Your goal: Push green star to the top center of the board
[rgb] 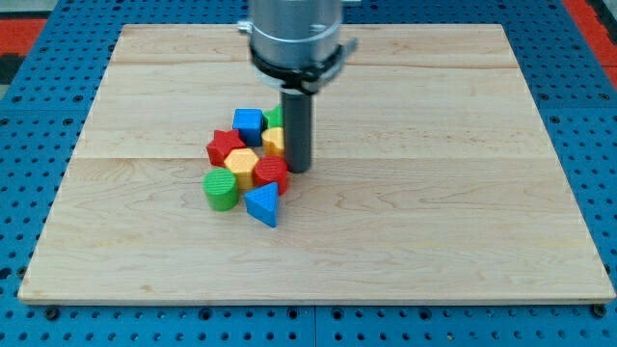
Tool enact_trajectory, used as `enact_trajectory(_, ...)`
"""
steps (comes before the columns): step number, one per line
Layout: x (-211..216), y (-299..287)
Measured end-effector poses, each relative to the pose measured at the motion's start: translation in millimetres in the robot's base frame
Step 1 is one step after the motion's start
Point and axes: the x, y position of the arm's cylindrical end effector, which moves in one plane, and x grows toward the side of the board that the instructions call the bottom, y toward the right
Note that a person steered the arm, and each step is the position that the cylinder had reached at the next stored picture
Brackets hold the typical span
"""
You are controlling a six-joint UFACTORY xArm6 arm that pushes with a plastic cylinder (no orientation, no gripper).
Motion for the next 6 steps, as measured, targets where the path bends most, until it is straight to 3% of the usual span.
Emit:
enact_trajectory(2, -16, 2)
enact_trajectory(3, 4, -22)
enact_trajectory(4, -13, -63)
enact_trajectory(6, -25, 35)
